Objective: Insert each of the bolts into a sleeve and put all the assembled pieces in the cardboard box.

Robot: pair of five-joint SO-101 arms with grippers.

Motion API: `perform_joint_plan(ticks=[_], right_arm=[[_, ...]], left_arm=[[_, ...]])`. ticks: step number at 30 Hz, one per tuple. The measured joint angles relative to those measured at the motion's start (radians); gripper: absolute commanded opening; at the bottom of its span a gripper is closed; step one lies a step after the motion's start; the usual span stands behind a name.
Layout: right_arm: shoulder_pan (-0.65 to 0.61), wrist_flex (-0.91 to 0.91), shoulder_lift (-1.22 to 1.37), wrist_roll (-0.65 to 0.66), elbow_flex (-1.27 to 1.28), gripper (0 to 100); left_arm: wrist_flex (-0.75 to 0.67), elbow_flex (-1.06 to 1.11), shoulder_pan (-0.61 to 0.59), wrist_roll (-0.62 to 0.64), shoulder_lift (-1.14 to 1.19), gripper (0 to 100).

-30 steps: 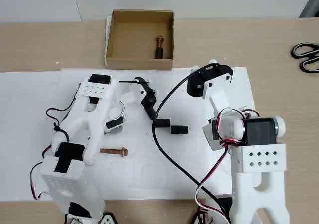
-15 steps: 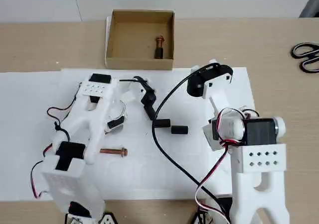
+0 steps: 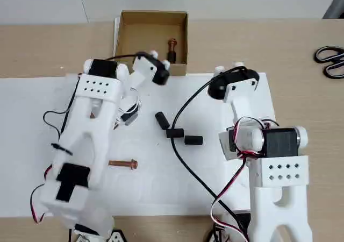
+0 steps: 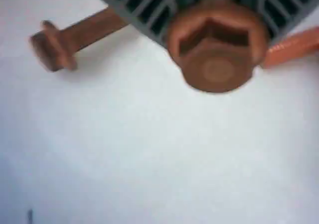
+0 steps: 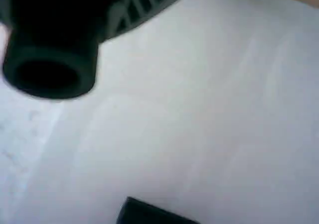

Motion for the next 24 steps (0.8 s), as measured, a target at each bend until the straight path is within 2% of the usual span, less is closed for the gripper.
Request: perform_joint_plan(ticks=[4, 7, 14, 20, 24], right_arm=[[0.000, 0.000, 0.000, -0.048, 0.000, 0.5], [0.000, 0.000, 0.000, -0.058, 0.000, 0.5], [0.000, 0.000, -0.026, -0.058, 0.000, 0.4], [-0.032, -0.025, -0.222, -0.068, 0.020, 0.4], [-0.072, -0.087, -0.388, -0.068, 0.126, 0.4]], left_arm=[[0.006, 0.000, 0.048, 0.215, -0.098, 1], [0.008, 0.000, 0.071, 0.296, -0.178, 1], [0.012, 0.000, 0.086, 0.364, -0.385, 1], [0.014, 0.000, 0.086, 0.465, -0.557, 1], [0.014, 0.006, 0.086, 0.508, -0.649, 1]])
